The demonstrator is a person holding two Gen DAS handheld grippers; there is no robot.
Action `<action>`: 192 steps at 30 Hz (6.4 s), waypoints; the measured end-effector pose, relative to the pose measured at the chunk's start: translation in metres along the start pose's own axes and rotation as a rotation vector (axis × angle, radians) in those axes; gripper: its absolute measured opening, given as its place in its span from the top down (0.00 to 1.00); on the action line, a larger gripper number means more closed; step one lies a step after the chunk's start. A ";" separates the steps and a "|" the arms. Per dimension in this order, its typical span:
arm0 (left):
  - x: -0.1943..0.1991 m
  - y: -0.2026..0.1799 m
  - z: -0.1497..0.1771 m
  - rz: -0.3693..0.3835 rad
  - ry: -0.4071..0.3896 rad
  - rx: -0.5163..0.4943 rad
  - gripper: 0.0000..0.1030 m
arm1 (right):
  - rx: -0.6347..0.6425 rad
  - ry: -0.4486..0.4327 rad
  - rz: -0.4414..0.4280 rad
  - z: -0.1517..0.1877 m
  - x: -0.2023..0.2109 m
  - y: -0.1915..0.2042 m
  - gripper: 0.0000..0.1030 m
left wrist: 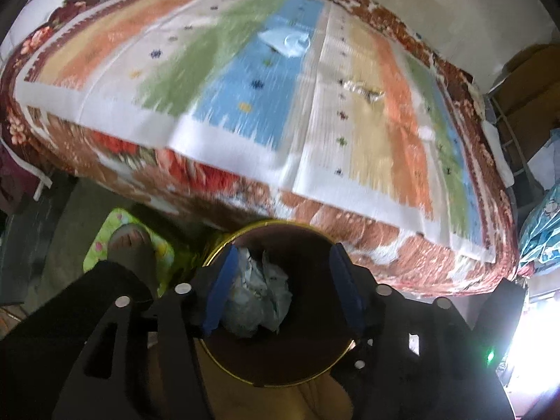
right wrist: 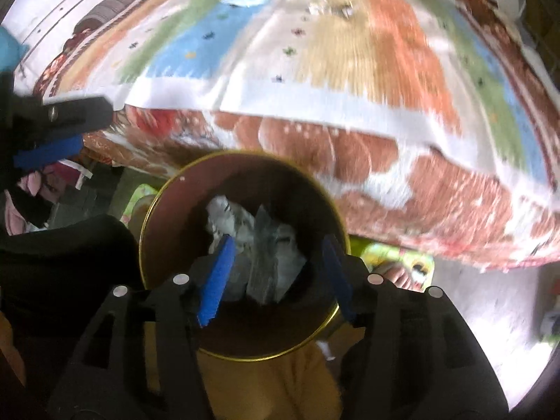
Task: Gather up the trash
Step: 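Open both grippers to drop the Natural bag and mask package into the bin, then move both open grippers back toward the face mask and gold wrapper, then grasp the light blue face mask with left gripper while right grasps the gold wrapper, then carry the face mask in left gripper while right carries the gold wrapper to the bin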
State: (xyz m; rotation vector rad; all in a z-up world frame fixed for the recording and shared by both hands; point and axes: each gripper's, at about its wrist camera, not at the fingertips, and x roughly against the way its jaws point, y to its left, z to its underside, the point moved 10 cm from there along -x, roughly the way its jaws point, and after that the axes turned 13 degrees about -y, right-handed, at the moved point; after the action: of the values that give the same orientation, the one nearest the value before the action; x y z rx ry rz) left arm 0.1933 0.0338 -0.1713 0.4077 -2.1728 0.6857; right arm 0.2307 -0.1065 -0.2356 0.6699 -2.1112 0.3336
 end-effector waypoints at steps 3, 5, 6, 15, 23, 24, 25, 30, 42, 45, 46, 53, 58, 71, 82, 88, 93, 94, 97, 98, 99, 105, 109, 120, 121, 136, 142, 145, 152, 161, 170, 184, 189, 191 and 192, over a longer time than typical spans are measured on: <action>0.008 -0.004 -0.016 0.021 -0.033 -0.001 0.40 | 0.018 -0.046 0.012 -0.012 0.007 -0.002 0.51; 0.012 -0.008 -0.027 0.030 -0.051 -0.008 0.37 | 0.012 -0.078 0.009 -0.021 0.013 -0.004 0.51; 0.014 -0.009 -0.034 0.035 -0.062 -0.013 0.35 | 0.009 -0.092 0.008 -0.026 0.016 -0.003 0.49; 0.011 -0.017 -0.097 0.030 -0.140 -0.105 0.22 | -0.013 -0.261 -0.023 -0.091 0.041 -0.023 0.32; -0.024 -0.012 -0.137 0.054 -0.129 -0.114 0.10 | -0.052 -0.331 -0.020 -0.139 0.035 -0.045 0.16; -0.028 -0.012 -0.138 0.052 -0.128 -0.116 0.06 | -0.056 -0.339 -0.020 -0.144 0.033 -0.046 0.13; -0.033 -0.011 -0.141 0.045 -0.132 -0.120 0.06 | -0.063 -0.347 -0.023 -0.150 0.030 -0.049 0.11; -0.061 -0.002 -0.159 0.003 -0.144 -0.131 0.06 | -0.064 -0.370 -0.019 -0.170 0.014 -0.057 0.09; -0.121 0.009 -0.195 0.044 -0.138 -0.028 0.06 | -0.028 -0.359 -0.001 -0.194 -0.045 -0.077 0.09; -0.134 0.013 -0.207 0.058 -0.145 0.010 0.06 | -0.042 -0.358 -0.004 -0.200 -0.055 -0.082 0.09; -0.139 0.015 -0.211 0.066 -0.145 0.025 0.06 | -0.052 -0.356 -0.008 -0.202 -0.059 -0.084 0.09; -0.169 0.026 -0.225 0.135 -0.093 0.108 0.07 | -0.082 -0.345 -0.012 -0.221 -0.085 -0.097 0.09; -0.188 0.029 -0.238 0.208 -0.106 0.188 0.07 | -0.109 -0.351 -0.015 -0.233 -0.100 -0.110 0.10; -0.240 0.029 -0.250 0.364 -0.114 0.254 0.20 | -0.219 -0.372 -0.096 -0.265 -0.146 -0.128 0.19; -0.281 0.029 -0.256 0.458 -0.093 0.320 0.46 | -0.310 -0.311 -0.148 -0.285 -0.188 -0.139 0.35; -0.294 0.031 -0.255 0.434 -0.083 0.313 0.66 | -0.319 -0.280 -0.182 -0.289 -0.207 -0.130 0.52; -0.311 0.041 -0.257 0.404 -0.058 0.338 0.96 | -0.297 -0.261 -0.157 -0.285 -0.212 -0.125 0.76; -0.312 0.039 -0.258 0.402 -0.058 0.328 0.96 | -0.278 -0.263 -0.140 -0.285 -0.212 -0.125 0.82; -0.312 0.037 -0.261 0.388 -0.072 0.307 0.97 | -0.273 -0.273 -0.147 -0.283 -0.210 -0.126 0.85; -0.311 0.037 -0.261 0.389 -0.079 0.313 0.98 | -0.272 -0.276 -0.151 -0.282 -0.209 -0.125 0.86; -0.309 0.037 -0.261 0.396 -0.080 0.321 0.99 | -0.272 -0.278 -0.152 -0.281 -0.208 -0.126 0.87; -0.292 0.038 -0.256 0.414 -0.083 0.336 0.99 | -0.276 -0.285 -0.163 -0.270 -0.193 -0.125 0.90; -0.274 0.036 -0.260 0.410 -0.092 0.314 0.99 | -0.253 -0.280 -0.148 -0.263 -0.182 -0.124 0.91; -0.211 0.033 -0.267 0.312 -0.101 0.187 1.00 | -0.181 -0.294 -0.107 -0.263 -0.126 -0.109 0.92; -0.206 0.032 -0.266 0.304 -0.100 0.175 1.00 | -0.168 -0.298 -0.100 -0.263 -0.119 -0.108 0.92; -0.117 -0.002 -0.225 0.257 -0.088 0.033 1.00 | -0.112 -0.348 -0.085 -0.231 -0.018 -0.088 0.92; -0.092 -0.007 -0.207 0.267 -0.088 0.028 1.00 | -0.089 -0.338 -0.071 -0.203 0.005 -0.082 0.92; -0.074 -0.015 -0.196 0.282 -0.089 0.018 1.00 | -0.080 -0.331 -0.073 -0.194 0.012 -0.077 0.92; -0.027 -0.040 -0.160 0.333 -0.068 -0.040 1.00 | -0.027 -0.321 -0.084 -0.172 0.042 -0.052 0.92; 0.006 -0.058 -0.103 0.350 -0.010 -0.086 1.00 | -0.025 -0.285 -0.070 -0.132 0.065 -0.039 0.92; 0.027 -0.057 -0.064 0.359 0.022 -0.107 1.00 | -0.013 -0.272 -0.049 -0.098 0.081 -0.032 0.92; 0.038 -0.036 0.001 0.296 0.066 -0.119 1.00 | 0.003 -0.148 -0.016 -0.025 0.069 -0.015 0.92; 0.029 -0.031 0.022 0.244 0.098 -0.146 1.00 | -0.011 -0.079 -0.011 -0.002 0.056 -0.010 0.92; 0.024 -0.030 0.028 0.225 0.113 -0.156 1.00 | -0.008 -0.055 -0.003 0.004 0.051 -0.009 0.92; 0.022 -0.029 0.030 0.220 0.119 -0.158 1.00 | -0.005 -0.047 -0.002 0.006 0.049 -0.008 0.91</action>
State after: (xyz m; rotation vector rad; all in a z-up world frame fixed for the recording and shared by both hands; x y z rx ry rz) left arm 0.1757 -0.0085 -0.1599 0.0443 -2.1574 0.6344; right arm 0.2080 -0.1326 -0.1998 0.6830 -2.1553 0.3136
